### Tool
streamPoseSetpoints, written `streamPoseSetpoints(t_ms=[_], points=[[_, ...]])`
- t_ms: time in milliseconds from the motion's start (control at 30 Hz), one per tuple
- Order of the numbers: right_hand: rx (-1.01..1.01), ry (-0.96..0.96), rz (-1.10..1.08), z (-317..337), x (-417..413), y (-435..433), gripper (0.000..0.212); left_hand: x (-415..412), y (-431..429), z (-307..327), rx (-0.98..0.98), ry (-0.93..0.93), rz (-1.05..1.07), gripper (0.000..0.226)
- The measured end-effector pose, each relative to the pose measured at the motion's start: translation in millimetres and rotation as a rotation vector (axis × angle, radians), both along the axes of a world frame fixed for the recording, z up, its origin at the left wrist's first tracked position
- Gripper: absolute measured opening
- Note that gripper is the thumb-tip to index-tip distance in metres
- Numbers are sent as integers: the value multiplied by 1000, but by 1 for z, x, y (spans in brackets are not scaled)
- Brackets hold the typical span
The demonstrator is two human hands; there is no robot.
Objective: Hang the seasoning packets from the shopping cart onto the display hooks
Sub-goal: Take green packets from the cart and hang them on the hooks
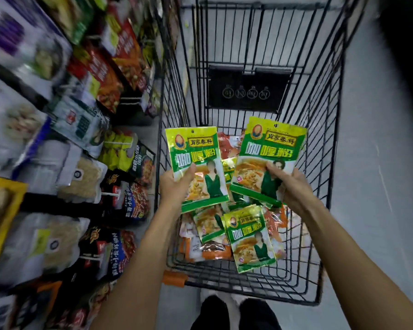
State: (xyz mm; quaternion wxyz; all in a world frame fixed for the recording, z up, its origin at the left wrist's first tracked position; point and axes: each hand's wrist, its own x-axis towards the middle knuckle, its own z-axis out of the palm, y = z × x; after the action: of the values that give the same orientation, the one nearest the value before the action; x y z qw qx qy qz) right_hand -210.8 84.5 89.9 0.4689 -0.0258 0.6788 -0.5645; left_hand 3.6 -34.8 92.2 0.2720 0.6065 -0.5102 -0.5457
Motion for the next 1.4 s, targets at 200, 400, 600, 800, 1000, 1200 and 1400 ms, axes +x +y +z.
streamPoseSetpoints(t_ms=[200, 400, 600, 800, 1000, 1200, 1400], points=[[-161, 182, 251, 121, 11, -44, 30, 37, -6, 134, -278, 100, 97, 26], [-519, 267, 542, 254, 72, -83, 13, 111, 24, 268, -573, 147, 320, 26], [-819, 286, 822, 369, 167, -94, 8, 210, 93, 385, -836, 62, 574, 13], [-1033, 212, 1078, 456, 282, -74, 16, 302, 187, 473, -1078, -53, 808, 12], [-1184, 124, 1208, 497, 401, -44, 19, 373, 276, 531, -1151, -196, 1010, 10], [-1244, 38, 1344, 522, 481, -21, 36, 426, 326, 554, -1166, -207, 1119, 11], [-1246, 19, 1442, 546, 521, -17, 46, 444, 346, 569, -1202, -194, 1120, 58]])
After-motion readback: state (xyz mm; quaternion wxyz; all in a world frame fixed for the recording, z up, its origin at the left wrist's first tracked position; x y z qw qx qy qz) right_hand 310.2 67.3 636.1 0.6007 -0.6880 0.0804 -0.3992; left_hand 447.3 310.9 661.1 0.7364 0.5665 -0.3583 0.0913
